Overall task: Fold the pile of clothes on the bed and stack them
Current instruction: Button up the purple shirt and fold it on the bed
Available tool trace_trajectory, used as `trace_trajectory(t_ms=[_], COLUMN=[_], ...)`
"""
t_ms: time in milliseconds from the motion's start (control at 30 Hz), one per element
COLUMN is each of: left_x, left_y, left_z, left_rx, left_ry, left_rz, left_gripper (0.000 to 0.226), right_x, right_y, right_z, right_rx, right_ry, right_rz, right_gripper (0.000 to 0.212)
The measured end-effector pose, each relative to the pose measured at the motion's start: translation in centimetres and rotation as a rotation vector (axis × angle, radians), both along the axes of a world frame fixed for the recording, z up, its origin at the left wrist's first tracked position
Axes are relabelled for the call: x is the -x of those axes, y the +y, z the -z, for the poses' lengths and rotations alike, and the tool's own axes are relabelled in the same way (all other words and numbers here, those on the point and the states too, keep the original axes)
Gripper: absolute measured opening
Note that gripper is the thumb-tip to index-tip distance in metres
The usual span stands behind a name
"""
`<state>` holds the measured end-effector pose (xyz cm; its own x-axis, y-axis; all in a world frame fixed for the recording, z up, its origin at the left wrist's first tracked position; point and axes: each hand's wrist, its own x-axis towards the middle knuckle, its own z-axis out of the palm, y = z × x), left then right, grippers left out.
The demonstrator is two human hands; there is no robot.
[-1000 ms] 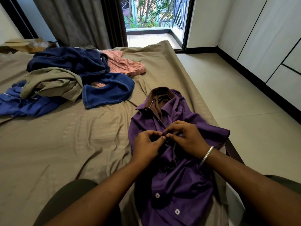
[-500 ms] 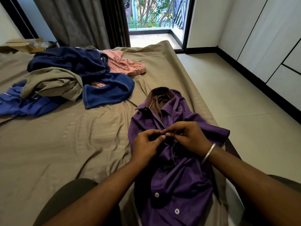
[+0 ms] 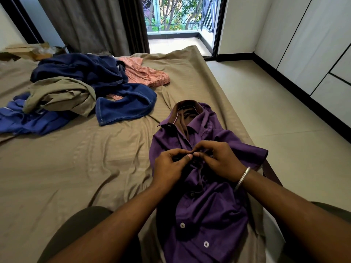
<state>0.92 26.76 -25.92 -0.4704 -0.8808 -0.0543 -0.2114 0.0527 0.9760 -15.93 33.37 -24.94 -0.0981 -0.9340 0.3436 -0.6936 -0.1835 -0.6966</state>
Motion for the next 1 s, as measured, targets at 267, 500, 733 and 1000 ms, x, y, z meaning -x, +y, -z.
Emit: trace_trajectory(t_ms=[267,500,733,1000], left_x=[0.45,-0.03,-0.20,-0.12], left_y=[-0.15,0.28,0.21,0.12], left_z=[0.96,0.42,0.24,0.55], left_rx=[-0.010,0.137,-0.016,0.144], left_ry=[-0.044,-0.076,0.008,-0.095], left_rz=[0.096,0.031,0.013,0.004], left_gripper=[0.009,0.015,0.016,0.013], right_x=[-0.47,-0.50,-0.57,-0.90], right_y=[-0.25,-0.29,-0.17,0.01], right_z=[0.37,0.63,0.55,0.64], right_rx=[0.026,0.012,0.047,0.090], right_ry=[-0.024,-0.047,-0.015,0.008], right_rz=[0.013,0.035,0.023,0.036], right_gripper=[0.012,0.011,0.011,0.016])
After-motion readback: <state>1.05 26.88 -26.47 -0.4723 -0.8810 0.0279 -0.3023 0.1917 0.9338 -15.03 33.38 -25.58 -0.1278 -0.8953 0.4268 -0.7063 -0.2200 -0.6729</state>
